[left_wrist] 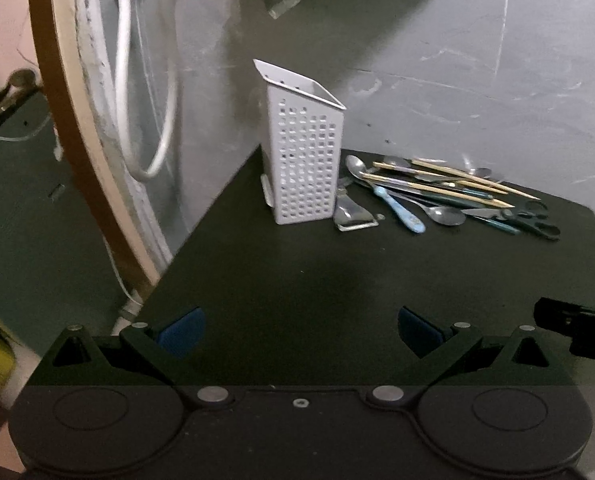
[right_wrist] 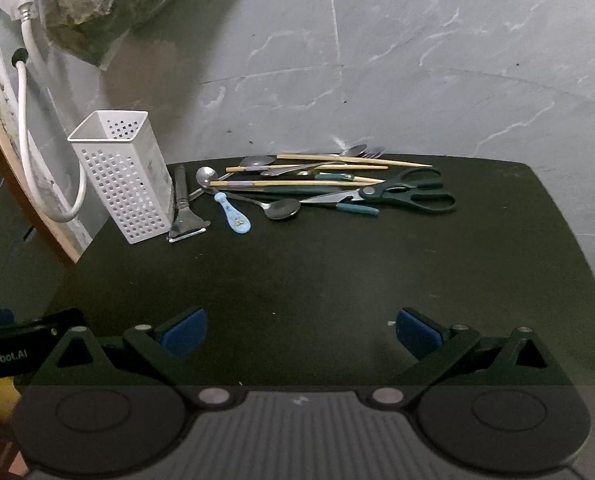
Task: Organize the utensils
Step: 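Grasp the white perforated caddy rim with the left gripper, then lift the white caddy off the table with the left gripper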
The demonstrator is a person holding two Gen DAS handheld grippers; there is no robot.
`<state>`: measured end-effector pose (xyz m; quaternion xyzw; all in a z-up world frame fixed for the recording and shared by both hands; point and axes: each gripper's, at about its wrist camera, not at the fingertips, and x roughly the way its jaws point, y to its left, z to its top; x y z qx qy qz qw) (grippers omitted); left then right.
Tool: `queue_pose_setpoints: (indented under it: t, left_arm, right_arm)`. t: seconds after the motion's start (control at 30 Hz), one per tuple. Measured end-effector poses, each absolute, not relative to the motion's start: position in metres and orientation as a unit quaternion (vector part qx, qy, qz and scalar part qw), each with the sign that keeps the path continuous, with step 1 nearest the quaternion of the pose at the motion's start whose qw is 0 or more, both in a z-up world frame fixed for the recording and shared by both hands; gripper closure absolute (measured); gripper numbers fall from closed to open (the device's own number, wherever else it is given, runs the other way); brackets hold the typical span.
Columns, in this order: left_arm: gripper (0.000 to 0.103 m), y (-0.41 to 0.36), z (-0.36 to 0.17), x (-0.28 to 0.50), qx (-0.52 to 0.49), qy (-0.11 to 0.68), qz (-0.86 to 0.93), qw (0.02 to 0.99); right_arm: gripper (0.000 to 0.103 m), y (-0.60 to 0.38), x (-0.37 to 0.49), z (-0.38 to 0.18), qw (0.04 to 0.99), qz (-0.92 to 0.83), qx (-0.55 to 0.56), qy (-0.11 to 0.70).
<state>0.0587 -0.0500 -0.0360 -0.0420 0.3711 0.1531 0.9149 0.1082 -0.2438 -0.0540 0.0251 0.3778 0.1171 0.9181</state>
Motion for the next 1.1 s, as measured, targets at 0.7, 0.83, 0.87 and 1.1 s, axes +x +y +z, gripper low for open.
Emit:
queue_pose_setpoints:
  t: [0.7, 0.83, 0.87, 1.1]
  left_arm:
    - [0.000, -0.006, -0.068, 0.215, 0.032, 0.245, 0.156, 0.957]
    - [0.000, 0.000, -0.073, 0.237, 0.042, 0.262, 0.165, 0.950]
    - [0.000, 0.002, -0.073, 0.240, 0.041, 0.265, 0.165, 0.949]
    - [0.001, 0.000, -0.077, 0.258, 0.061, 0.262, 0.176, 0.947]
  right_arm:
    - [0.000, -0.197, 0.131, -0.058, 0.920, -0.039, 0.009, 0.390]
    - [0.000, -0.184, 0.126, -0.056, 0.920, -0.060, 0.008, 0.387]
    - [0.000, -0.182, 0.125, -0.056, 0.920, -0.063, 0.006, 0.388]
    - [0.000, -0.169, 0.117, -0.057, 0.914, -0.063, -0.010, 0.400]
